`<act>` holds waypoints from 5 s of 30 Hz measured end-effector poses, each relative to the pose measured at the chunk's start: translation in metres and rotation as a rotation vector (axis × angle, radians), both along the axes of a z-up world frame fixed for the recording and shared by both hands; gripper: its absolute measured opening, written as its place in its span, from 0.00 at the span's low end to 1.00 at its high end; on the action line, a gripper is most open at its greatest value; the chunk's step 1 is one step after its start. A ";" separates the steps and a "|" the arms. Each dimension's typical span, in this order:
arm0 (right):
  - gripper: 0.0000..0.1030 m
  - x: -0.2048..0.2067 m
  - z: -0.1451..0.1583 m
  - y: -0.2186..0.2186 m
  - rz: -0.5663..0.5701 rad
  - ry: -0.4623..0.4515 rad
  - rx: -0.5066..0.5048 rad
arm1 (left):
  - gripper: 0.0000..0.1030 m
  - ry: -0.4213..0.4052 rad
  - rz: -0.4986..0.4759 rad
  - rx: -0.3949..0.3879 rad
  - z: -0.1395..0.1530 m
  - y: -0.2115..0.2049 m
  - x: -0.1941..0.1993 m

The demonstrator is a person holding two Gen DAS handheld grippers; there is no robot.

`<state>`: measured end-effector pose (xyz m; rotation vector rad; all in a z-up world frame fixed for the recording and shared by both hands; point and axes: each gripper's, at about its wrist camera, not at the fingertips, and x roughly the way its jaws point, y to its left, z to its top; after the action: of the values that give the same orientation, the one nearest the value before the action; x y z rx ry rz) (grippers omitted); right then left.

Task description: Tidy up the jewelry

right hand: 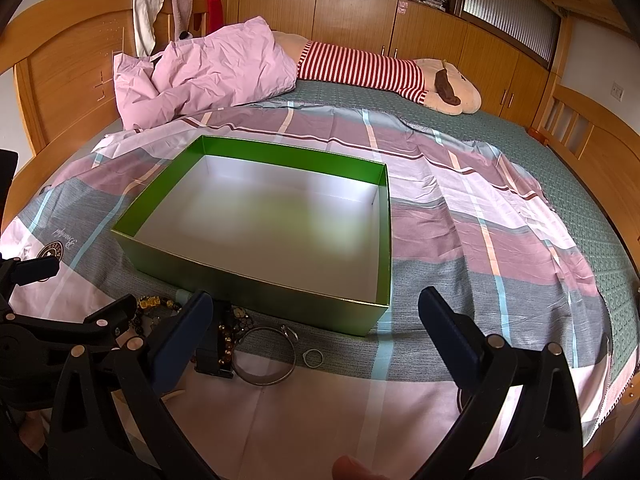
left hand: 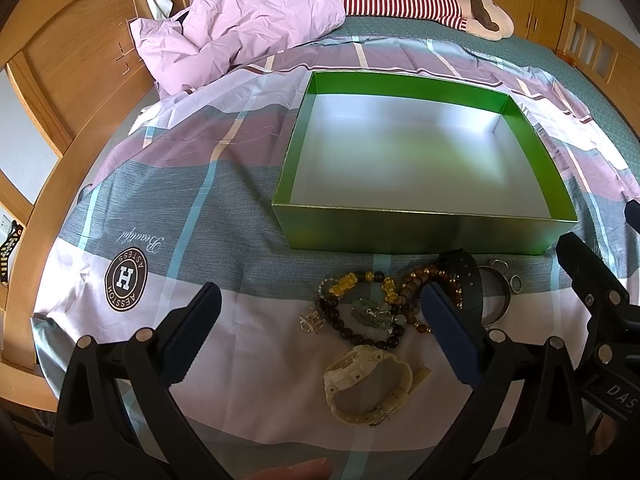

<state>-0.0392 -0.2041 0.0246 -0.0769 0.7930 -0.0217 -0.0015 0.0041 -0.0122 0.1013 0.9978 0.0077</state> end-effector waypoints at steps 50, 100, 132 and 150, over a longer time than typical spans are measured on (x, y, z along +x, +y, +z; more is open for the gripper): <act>0.45 0.025 -0.071 0.040 0.246 0.267 0.091 | 0.22 0.312 -0.194 -0.045 -0.073 0.003 -0.010; 0.18 -0.002 0.023 0.005 0.268 0.001 0.270 | 0.18 0.159 -0.131 -0.210 0.000 0.041 -0.003; 0.62 0.012 -0.046 0.010 0.285 0.242 0.134 | 0.62 0.139 -0.106 -0.097 -0.011 0.021 0.008; 0.11 0.009 -0.095 0.051 0.339 0.381 0.060 | 0.72 0.237 -0.066 -0.098 -0.038 0.029 0.019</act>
<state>-0.0305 -0.1534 -0.0703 -0.1607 1.1515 0.3461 0.0177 0.0331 -0.0503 0.0456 1.2295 -0.1163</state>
